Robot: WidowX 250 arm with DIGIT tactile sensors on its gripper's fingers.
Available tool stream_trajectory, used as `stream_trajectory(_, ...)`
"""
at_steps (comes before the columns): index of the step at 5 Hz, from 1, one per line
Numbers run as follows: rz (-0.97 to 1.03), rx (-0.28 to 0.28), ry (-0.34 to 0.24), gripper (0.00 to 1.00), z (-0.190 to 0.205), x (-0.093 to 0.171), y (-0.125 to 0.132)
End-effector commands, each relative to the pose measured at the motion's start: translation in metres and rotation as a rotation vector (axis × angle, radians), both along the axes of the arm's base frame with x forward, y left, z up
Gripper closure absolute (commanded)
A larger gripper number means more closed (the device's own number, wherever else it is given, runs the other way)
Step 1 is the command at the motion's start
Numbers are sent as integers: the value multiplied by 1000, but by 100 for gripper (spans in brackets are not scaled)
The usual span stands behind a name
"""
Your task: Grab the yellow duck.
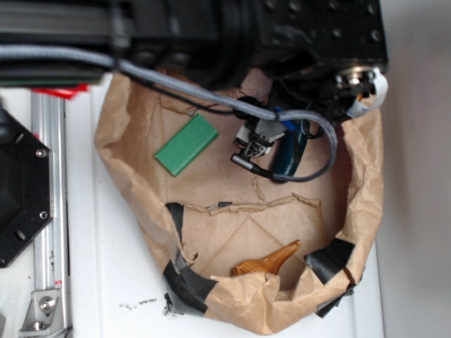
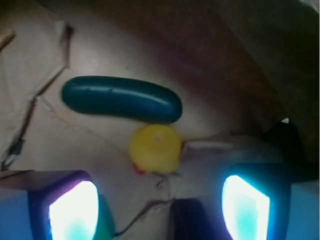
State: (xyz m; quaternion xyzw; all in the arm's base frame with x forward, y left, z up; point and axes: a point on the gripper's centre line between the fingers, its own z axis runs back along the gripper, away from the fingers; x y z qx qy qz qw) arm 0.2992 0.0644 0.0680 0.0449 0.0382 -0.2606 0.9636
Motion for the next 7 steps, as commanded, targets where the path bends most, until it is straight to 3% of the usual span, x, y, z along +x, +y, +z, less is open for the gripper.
stream_trajectory(1, 72, 45, -4, 0, -5, 6, 17)
stream_trajectory(5, 72, 45, -4, 0, -5, 6, 17)
stream_trajectory(6, 102, 66, -136, 0, 0, -1, 27)
stream_trajectory(7, 159, 85, -225, 0, 3, -6, 30)
